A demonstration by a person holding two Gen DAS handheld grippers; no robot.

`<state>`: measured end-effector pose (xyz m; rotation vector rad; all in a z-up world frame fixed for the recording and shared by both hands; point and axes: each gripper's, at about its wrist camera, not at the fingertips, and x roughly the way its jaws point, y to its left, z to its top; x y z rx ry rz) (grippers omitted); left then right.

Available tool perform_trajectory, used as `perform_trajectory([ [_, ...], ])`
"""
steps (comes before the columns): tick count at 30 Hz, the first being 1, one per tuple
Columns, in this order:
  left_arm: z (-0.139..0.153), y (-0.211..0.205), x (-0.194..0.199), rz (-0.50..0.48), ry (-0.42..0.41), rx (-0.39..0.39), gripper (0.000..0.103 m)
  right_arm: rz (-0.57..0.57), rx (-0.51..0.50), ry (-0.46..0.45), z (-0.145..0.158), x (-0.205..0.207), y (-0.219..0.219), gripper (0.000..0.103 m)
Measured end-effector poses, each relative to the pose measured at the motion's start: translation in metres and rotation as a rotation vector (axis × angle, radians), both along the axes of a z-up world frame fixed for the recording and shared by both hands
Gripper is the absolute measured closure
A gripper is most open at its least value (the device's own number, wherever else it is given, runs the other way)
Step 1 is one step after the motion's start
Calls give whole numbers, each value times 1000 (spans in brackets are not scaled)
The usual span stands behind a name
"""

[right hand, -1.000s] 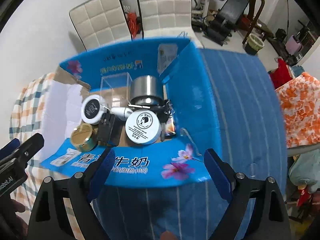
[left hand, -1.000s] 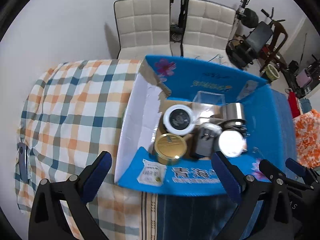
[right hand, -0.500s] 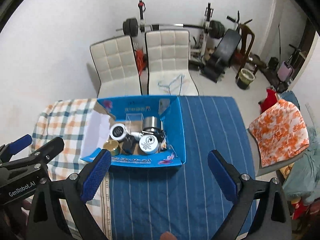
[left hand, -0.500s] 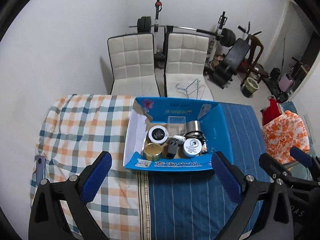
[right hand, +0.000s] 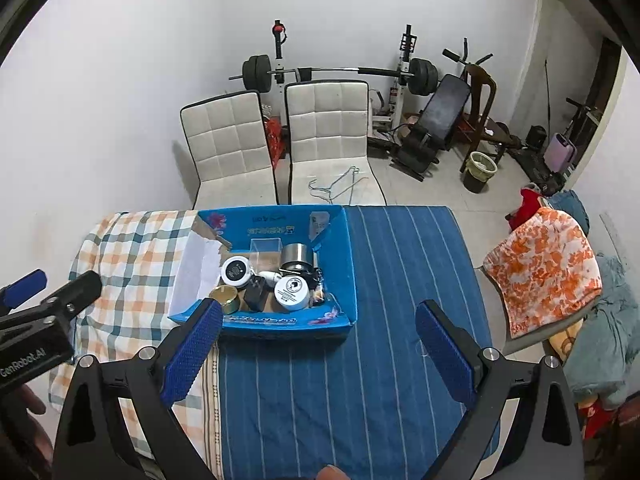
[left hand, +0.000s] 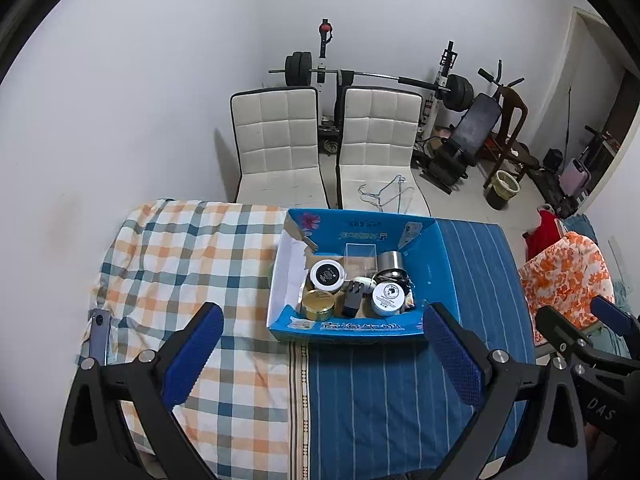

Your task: Organize rigid objects

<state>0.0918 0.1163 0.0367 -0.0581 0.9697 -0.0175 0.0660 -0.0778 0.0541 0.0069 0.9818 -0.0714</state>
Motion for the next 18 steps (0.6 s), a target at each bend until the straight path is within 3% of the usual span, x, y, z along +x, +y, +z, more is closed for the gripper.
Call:
perform_trajectory([
  [18, 3, -5, -10, 4, -9, -6, 1, -9, -47, -47, 18, -16, -11, 4],
])
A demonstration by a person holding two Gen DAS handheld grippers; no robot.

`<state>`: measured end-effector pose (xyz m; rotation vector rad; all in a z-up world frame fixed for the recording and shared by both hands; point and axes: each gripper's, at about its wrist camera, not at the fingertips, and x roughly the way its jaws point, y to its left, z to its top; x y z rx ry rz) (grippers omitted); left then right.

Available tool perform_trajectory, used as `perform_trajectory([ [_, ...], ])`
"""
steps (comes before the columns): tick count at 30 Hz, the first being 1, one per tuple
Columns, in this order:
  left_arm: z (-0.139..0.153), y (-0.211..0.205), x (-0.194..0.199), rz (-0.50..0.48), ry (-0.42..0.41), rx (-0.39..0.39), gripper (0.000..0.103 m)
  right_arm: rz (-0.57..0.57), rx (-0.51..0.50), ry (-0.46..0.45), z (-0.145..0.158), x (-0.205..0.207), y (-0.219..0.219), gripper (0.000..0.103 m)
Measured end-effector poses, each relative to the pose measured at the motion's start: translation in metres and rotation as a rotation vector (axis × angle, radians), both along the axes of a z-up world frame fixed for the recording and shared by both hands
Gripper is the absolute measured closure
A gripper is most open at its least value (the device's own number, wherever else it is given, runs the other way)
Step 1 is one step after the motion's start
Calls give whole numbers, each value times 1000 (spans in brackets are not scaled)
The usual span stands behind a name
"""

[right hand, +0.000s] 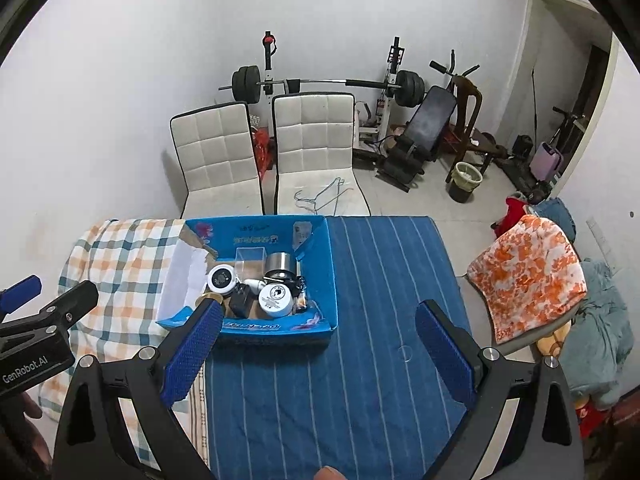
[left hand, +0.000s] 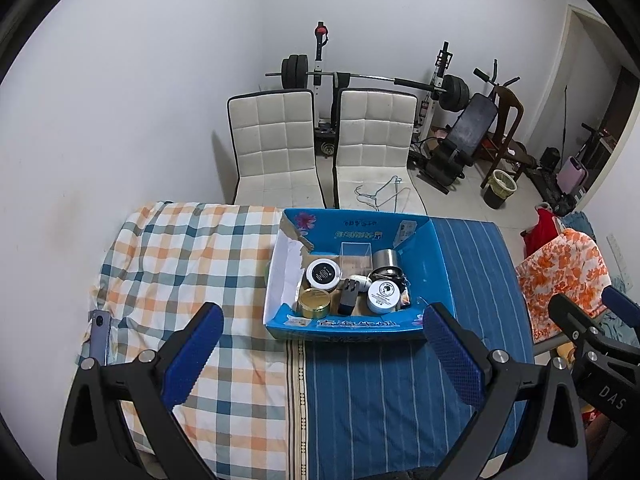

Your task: Organize rigid objects

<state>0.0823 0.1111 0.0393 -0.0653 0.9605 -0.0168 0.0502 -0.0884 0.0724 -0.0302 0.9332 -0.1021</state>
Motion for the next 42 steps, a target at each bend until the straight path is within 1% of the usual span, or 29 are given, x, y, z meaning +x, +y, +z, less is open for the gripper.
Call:
perform_trajectory([
  [18, 1, 0, 1, -12, 6, -1, 1, -11, -9, -8, 6, 1, 1, 4],
  [28, 1, 0, 0, -14, 9, 1, 1, -15, -10, -9, 3, -1, 1, 4],
  [34, 3, 2, 1, -34, 11, -2, 1, -25, -6, -9, 0, -3, 1, 4],
  [42, 5, 5, 3, -44, -6, -4, 1, -35, -5, -14, -2, -5, 2, 4],
])
